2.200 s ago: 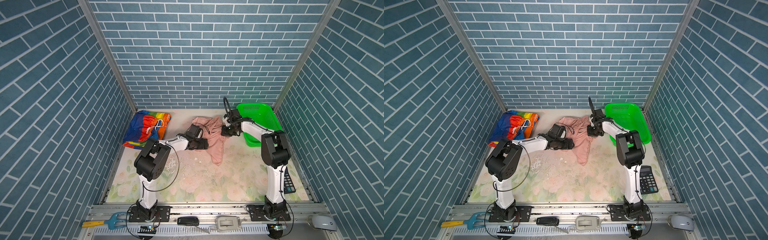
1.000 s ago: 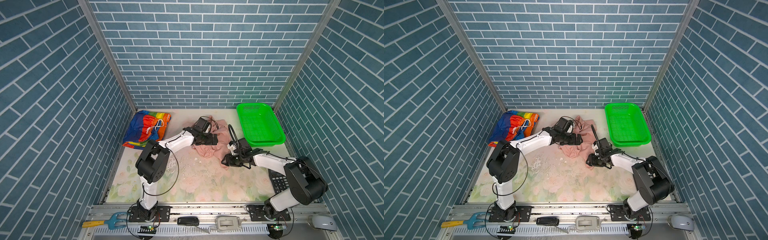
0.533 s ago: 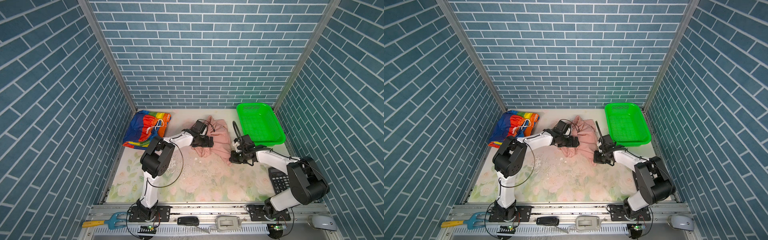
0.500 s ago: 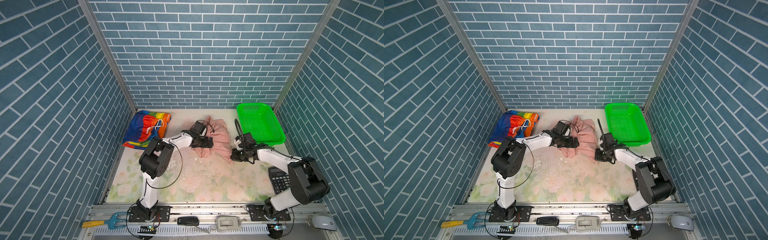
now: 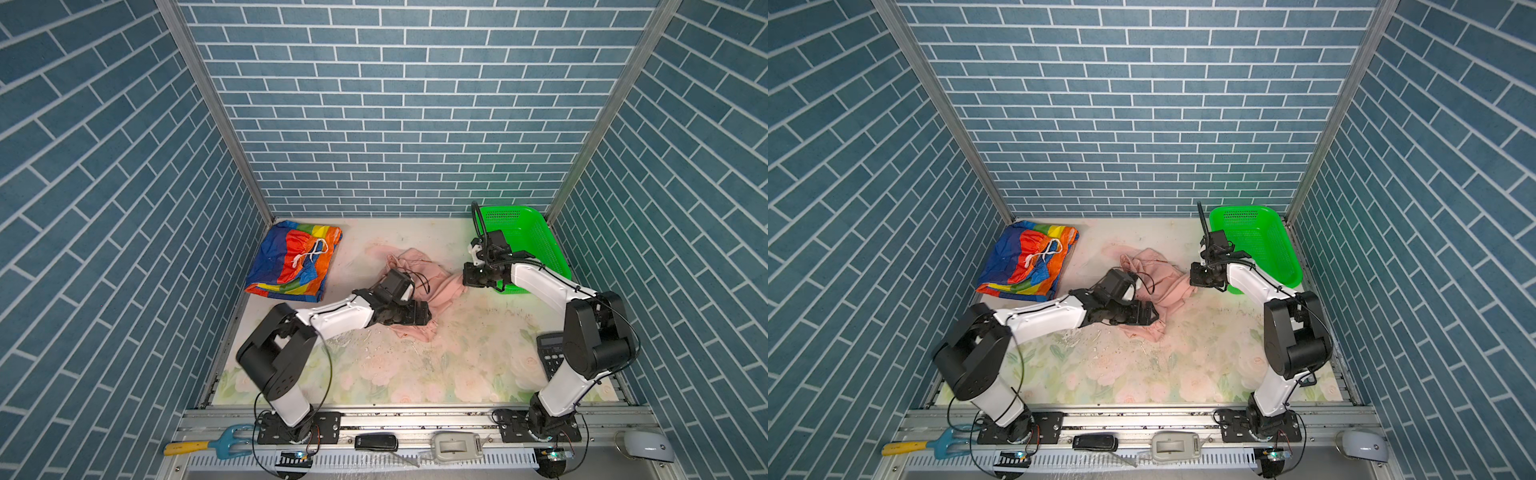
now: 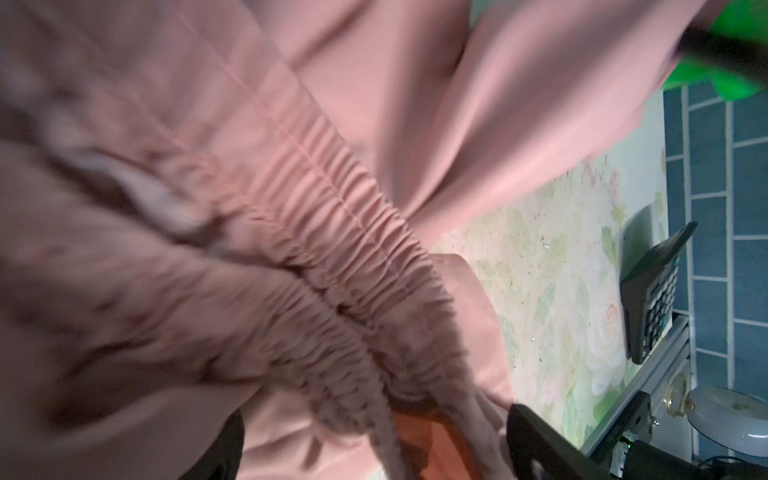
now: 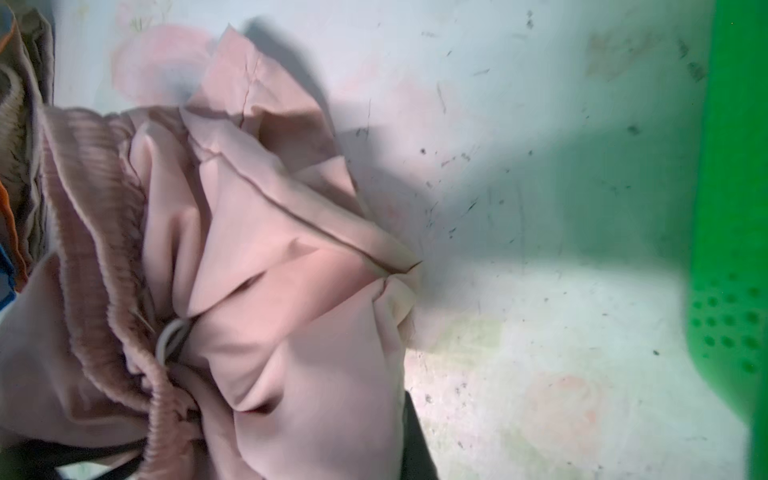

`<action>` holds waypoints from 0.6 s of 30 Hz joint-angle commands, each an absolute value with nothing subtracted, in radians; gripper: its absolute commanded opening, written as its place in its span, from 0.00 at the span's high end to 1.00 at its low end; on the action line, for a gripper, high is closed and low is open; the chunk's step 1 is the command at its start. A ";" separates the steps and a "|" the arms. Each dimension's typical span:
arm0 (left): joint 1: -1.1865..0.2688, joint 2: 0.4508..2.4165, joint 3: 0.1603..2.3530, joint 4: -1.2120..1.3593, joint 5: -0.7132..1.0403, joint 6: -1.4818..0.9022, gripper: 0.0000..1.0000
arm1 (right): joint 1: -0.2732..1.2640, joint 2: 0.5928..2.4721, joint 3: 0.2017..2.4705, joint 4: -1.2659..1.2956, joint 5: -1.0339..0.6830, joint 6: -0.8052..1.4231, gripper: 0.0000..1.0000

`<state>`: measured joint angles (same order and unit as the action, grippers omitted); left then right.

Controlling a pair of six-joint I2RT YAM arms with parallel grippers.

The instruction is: Fold and stack the shorts

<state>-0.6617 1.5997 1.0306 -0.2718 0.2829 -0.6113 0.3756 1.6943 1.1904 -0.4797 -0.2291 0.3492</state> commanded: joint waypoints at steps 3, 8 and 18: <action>-0.460 1.609 1.337 -0.513 0.176 -0.401 0.00 | 0.405 1.601 1.086 -0.485 -0.241 0.323 1.00; -0.427 1.854 1.568 -0.544 0.157 -0.297 0.00 | 0.416 1.561 1.034 -0.461 -0.253 0.335 1.00; -0.393 2.152 1.817 -0.647 0.218 -0.297 0.00 | 0.416 1.529 1.019 -0.472 -0.256 0.320 1.00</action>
<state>-0.4114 2.1593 1.7561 -0.5835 0.2073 -0.3126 0.4126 1.5585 1.0332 -0.4736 -0.2417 0.3428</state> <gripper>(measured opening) 0.995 0.049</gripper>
